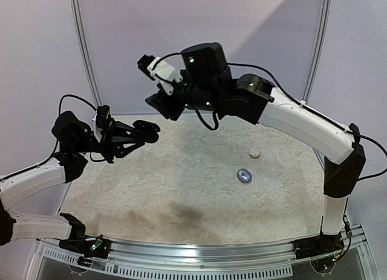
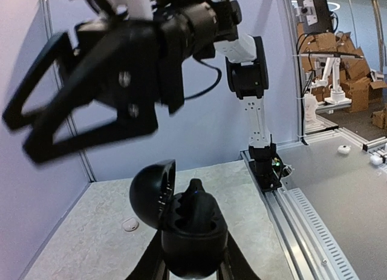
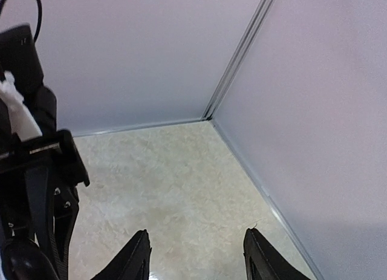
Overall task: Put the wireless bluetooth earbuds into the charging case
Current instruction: Close the charging case, then place the charging case with the earbuds at the center of the board.
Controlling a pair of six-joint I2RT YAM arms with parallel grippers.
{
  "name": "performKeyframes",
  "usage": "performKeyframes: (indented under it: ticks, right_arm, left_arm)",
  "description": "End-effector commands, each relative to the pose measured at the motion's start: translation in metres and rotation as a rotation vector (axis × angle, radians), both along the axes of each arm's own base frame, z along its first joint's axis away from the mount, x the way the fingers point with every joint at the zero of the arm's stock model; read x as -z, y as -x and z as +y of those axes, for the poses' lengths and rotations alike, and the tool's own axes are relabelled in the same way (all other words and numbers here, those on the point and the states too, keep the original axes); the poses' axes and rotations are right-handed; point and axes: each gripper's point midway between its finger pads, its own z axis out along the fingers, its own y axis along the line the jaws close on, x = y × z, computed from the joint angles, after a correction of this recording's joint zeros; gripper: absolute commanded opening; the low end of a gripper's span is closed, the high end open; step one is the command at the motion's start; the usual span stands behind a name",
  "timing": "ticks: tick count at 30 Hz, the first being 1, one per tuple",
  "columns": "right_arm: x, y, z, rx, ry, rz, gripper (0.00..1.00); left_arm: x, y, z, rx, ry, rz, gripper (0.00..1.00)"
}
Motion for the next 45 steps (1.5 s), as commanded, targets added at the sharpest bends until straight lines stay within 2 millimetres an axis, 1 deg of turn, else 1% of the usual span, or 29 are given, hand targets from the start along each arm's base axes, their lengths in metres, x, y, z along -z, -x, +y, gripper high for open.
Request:
performKeyframes:
  ticks: [1, 4, 7, 9, 11, 16, 18, 21, 22, 23, 24, 25, 26, 27, 28, 29, 30, 31, 32, 33, 35, 37, 39, 41, 43, 45]
  right_arm:
    - [0.044, 0.016, 0.021, -0.109, 0.07, 0.098, 0.54]
    - [0.047, 0.032, 0.029, -0.181, 0.069, 0.097, 0.54]
    - [0.047, 0.048, 0.03, -0.222, 0.08, 0.07, 0.54]
    - [0.048, 0.053, 0.028, -0.219, 0.091, 0.051, 0.54]
    - [0.045, 0.054, 0.024, -0.197, 0.088, 0.041, 0.54]
    - [0.054, 0.047, 0.015, -0.128, 0.131, 0.048, 0.54]
    - [0.05, 0.042, 0.009, -0.092, 0.124, 0.047, 0.55]
    - [0.039, 0.023, -0.011, -0.006, 0.1, 0.064, 0.58]
    - [0.031, 0.018, -0.021, 0.009, 0.061, 0.098, 0.59]
    - [0.03, 0.013, -0.028, 0.006, 0.036, 0.131, 0.61]
    - [0.032, 0.013, -0.033, -0.015, 0.003, 0.178, 0.65]
    - [0.021, 0.017, -0.038, -0.04, -0.066, 0.203, 0.72]
    - [0.017, 0.022, -0.041, -0.068, -0.105, 0.221, 0.76]
    - [0.017, 0.029, -0.039, -0.113, -0.133, 0.234, 0.78]
    - [0.012, 0.038, -0.041, -0.156, -0.162, 0.245, 0.78]
    - [0.014, 0.039, -0.042, -0.152, -0.174, 0.251, 0.78]
    - [0.018, 0.035, -0.046, -0.118, -0.18, 0.265, 0.78]
    - [0.022, 0.028, -0.051, -0.063, -0.182, 0.28, 0.78]
    - [0.029, 0.021, -0.057, -0.003, -0.172, 0.29, 0.79]
    - [0.035, 0.014, -0.063, 0.053, -0.16, 0.297, 0.8]
    - [0.048, 0.003, -0.074, 0.141, -0.134, 0.312, 0.8]
    - [0.062, -0.007, -0.087, 0.214, -0.112, 0.338, 0.81]
    - [0.075, -0.018, -0.101, 0.286, -0.121, 0.381, 0.83]
    - [0.088, -0.025, -0.116, 0.339, -0.144, 0.432, 0.85]
    - [0.106, -0.031, -0.131, 0.395, -0.156, 0.482, 0.97]
    - [0.124, -0.034, -0.144, 0.451, -0.167, 0.537, 0.99]
  left_arm:
    - [-0.001, 0.006, -0.001, 0.026, -0.022, -0.07, 0.0]
    - [0.0, -0.002, -0.001, -0.02, -0.02, -0.034, 0.0]
    - [0.003, -0.019, 0.0, -0.104, -0.02, 0.047, 0.0]
    - [0.004, -0.024, 0.0, -0.131, -0.023, 0.077, 0.0]
    - [0.005, -0.027, 0.001, -0.142, -0.022, 0.098, 0.0]
    - [0.004, -0.031, 0.001, -0.15, -0.003, 0.177, 0.0]
    - [0.004, -0.032, 0.001, -0.147, 0.005, 0.218, 0.0]
    - [0.007, -0.032, 0.002, -0.143, 0.007, 0.266, 0.0]
    - [0.007, -0.032, 0.002, -0.147, 0.01, 0.28, 0.0]
    - [0.008, -0.032, 0.002, -0.149, 0.014, 0.298, 0.0]
    - [0.007, -0.033, 0.003, -0.152, 0.021, 0.311, 0.0]
    - [0.006, -0.034, 0.003, -0.156, 0.03, 0.321, 0.0]
    - [0.004, -0.035, 0.004, -0.161, 0.04, 0.329, 0.0]
    - [0.003, -0.037, 0.004, -0.167, 0.048, 0.339, 0.0]
    - [0.002, -0.039, 0.005, -0.177, 0.055, 0.352, 0.0]
    - [0.003, -0.044, 0.005, -0.199, 0.062, 0.378, 0.0]
    - [0.008, -0.051, 0.007, -0.235, 0.061, 0.423, 0.0]
    - [0.019, -0.063, 0.009, -0.294, 0.047, 0.514, 0.0]
    - [0.032, -0.08, 0.014, -0.386, 0.043, 0.595, 0.0]
    - [0.047, -0.091, 0.02, -0.46, 0.027, 0.669, 0.0]
    - [0.075, -0.115, 0.037, -0.622, -0.004, 0.781, 0.0]
    - [0.096, -0.133, 0.052, -0.728, -0.034, 0.861, 0.0]
    - [0.12, -0.143, 0.06, -0.763, -0.06, 0.959, 0.0]
    - [0.149, -0.148, 0.06, -0.77, -0.1, 1.06, 0.0]
    - [0.178, -0.153, 0.061, -0.792, -0.148, 1.151, 0.0]
    - [0.201, -0.157, 0.058, -0.783, -0.187, 1.235, 0.0]
